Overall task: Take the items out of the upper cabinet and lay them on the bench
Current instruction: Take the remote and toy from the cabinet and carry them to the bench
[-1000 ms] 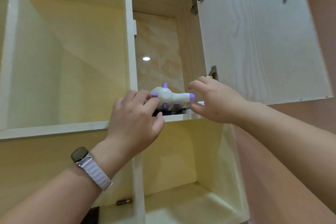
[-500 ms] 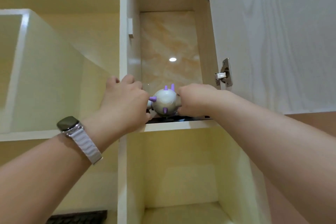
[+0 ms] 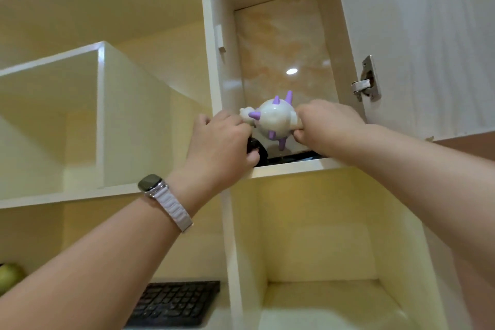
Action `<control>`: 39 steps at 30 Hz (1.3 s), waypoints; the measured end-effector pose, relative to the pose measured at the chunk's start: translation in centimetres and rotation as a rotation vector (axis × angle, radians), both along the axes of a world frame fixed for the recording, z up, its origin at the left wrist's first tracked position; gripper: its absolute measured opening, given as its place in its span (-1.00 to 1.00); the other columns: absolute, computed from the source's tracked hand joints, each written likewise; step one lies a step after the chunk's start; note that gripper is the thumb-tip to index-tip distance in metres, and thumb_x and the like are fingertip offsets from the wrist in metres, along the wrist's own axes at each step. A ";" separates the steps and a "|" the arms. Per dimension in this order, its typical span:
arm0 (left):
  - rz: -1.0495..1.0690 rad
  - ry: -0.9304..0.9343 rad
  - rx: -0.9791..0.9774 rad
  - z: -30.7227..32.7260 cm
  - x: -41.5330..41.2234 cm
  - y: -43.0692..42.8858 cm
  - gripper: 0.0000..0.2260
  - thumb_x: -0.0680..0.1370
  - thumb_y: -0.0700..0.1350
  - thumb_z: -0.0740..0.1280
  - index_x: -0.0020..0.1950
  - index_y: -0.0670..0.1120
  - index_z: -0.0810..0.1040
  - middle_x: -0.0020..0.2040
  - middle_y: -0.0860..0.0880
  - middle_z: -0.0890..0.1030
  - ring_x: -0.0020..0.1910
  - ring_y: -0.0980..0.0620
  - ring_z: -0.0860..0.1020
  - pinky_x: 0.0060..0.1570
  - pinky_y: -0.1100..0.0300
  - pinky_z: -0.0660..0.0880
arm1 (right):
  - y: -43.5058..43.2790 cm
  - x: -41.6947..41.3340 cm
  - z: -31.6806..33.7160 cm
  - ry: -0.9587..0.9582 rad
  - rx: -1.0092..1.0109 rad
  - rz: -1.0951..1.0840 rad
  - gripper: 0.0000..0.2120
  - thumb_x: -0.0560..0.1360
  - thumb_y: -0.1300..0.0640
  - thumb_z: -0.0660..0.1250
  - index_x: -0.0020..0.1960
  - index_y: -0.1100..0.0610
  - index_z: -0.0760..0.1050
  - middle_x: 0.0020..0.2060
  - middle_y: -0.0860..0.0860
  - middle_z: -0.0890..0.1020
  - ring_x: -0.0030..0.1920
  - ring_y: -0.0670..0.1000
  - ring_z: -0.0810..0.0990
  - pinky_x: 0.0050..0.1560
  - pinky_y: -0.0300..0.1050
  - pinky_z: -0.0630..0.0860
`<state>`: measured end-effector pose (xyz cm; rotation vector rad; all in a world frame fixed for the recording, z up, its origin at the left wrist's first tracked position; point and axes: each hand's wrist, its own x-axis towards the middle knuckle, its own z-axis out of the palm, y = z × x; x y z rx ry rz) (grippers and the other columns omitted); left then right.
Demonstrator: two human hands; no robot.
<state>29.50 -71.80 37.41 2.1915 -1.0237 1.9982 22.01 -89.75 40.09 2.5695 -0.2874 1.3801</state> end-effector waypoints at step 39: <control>-1.190 0.816 -0.330 -13.8 1.0 10.3 -0.93 0.56 -0.11 0.27 -0.09 0.03 0.40 -0.29 -0.01 0.51 -0.40 0.08 0.45 -0.47 0.23 0.32 | 18.7 -9.9 -16.3 -0.840 0.781 0.363 -0.90 0.40 0.27 0.35 -0.22 0.10 0.58 -0.39 -0.05 0.55 -0.31 -0.03 0.50 -0.20 0.14 0.57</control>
